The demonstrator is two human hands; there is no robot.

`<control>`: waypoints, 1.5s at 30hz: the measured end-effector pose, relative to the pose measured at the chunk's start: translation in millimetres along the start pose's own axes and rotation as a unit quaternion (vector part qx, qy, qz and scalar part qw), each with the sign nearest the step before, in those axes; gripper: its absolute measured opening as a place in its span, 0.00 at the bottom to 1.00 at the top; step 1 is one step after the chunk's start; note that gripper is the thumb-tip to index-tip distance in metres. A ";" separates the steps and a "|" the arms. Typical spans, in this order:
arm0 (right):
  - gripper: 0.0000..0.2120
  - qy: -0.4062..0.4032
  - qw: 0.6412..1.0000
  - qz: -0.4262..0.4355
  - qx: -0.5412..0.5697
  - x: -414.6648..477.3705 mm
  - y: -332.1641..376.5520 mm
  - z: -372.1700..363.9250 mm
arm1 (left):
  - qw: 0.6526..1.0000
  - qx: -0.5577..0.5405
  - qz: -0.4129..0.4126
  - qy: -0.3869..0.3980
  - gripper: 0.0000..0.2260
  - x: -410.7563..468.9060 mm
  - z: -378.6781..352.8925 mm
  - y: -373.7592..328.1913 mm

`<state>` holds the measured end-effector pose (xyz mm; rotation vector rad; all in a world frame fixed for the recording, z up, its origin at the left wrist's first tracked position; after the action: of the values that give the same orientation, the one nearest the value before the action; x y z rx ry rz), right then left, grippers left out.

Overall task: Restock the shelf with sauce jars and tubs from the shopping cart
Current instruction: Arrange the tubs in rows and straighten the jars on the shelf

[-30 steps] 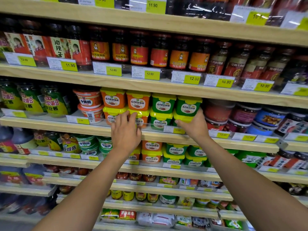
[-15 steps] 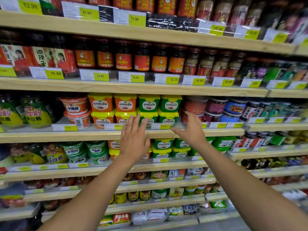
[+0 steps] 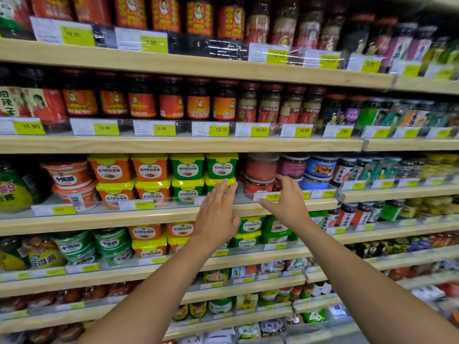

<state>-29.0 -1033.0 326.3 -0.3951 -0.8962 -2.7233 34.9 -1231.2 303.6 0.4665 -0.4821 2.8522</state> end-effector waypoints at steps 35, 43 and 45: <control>0.41 -0.010 0.975 -0.059 0.216 103.8 -123.2 14.7 | 0.943 -0.133 0.304 -0.023 0.57 141.5 -66.6 -37.8; 0.17 -0.070 0.972 0.023 0.223 65.9 -91.0 15.4 | 0.932 -0.199 0.302 -0.016 0.58 141.2 -63.4 -24.3; 0.16 0.001 0.964 0.042 0.264 65.4 -73.7 0.5 | 0.929 -0.224 0.293 -0.024 0.57 140.4 -62.1 -25.6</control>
<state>-113.1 -984.8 308.4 -0.3078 -1.5060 -2.2810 -105.6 -1164.4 303.0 0.3466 -1.4588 3.1080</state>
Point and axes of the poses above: each hand's wrist, its own x-axis towards the middle knuckle, its own z-axis out of the back of the hand, y = z × x, the point moved 5 cm from there along x, towards the middle knuckle, and after that the axes turned 8 degrees about y, right-handed, at the moved point
